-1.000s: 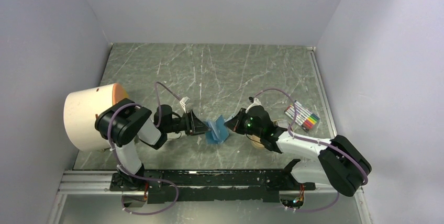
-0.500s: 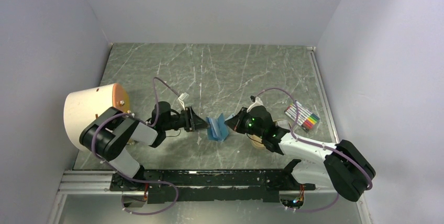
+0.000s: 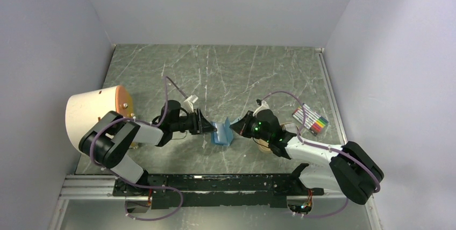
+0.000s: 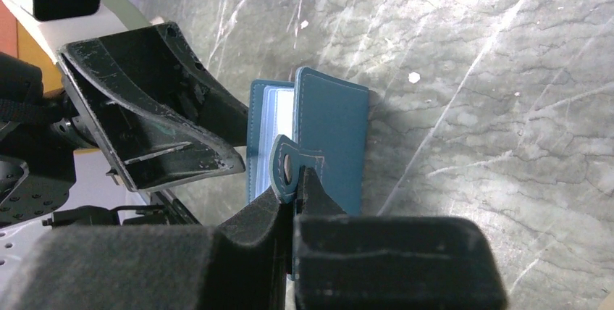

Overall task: Put the credit cards into the card holder
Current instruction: Open the card holder at the center of the board.

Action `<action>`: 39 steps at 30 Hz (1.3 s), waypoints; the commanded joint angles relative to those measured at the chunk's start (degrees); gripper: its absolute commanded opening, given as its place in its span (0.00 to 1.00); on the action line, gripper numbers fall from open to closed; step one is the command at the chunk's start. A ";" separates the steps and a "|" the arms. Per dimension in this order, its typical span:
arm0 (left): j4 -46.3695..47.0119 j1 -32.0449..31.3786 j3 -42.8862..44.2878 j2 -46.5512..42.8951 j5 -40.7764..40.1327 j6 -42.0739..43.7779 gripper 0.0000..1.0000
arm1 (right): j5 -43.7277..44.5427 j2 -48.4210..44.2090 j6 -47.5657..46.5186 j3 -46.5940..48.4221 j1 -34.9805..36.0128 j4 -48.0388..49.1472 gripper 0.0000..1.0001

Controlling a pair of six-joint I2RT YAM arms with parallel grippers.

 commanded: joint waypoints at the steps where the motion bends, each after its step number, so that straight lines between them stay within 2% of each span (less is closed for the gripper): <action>1: -1.05 -0.52 2.46 0.62 -0.47 1.96 0.45 | -0.82 0.29 0.95 -0.91 0.33 3.85 0.00; 8: 3.53 -0.57 2.09 2.36 1.05 -0.28 0.31 | -1.36 1.53 1.32 -1.66 0.39 5.23 0.00; 12: 3.36 -0.61 2.36 3.35 1.40 -0.06 0.28 | -1.56 1.82 1.01 -1.70 0.33 5.19 0.00; 17: 4.60 -0.60 2.28 3.44 2.78 -0.77 0.09 | -1.44 1.85 -0.03 -1.40 0.23 3.84 0.01; 19: 3.61 -0.60 2.49 2.52 3.15 -1.32 0.09 | -1.32 1.68 -2.37 0.49 0.00 -0.17 0.09; 22: -2.26 -0.60 3.70 -0.21 2.31 -0.53 0.09 | -0.62 -1.49 -7.44 6.82 0.04 -14.09 0.30; 24: -7.32 -0.60 4.19 -2.88 1.12 0.10 0.09 | 0.06 -4.68 -10.14 10.31 0.28 -21.73 0.38; 26: -14.39 -0.68 5.78 -5.57 -0.85 1.78 0.09 | 1.53 -8.10 -11.08 12.77 0.81 -26.98 0.40; 29: -23.36 -1.01 8.96 -7.33 -3.79 4.93 0.09 | 0.29 -10.25 -11.25 14.43 2.73 -27.39 0.42; 31: -26.87 -1.17 10.48 -7.82 -5.13 5.70 0.09 | -0.91 -8.10 -11.01 15.91 5.32 -25.86 0.44; 34: -28.94 -1.48 11.56 -7.83 -5.65 5.55 0.09 | 2.61 -3.52 -11.34 18.15 11.00 -24.63 0.51; 39: -33.05 -1.87 13.27 -7.26 -6.87 5.60 0.09 | 3.60 1.74 -12.03 18.41 12.55 -21.48 0.53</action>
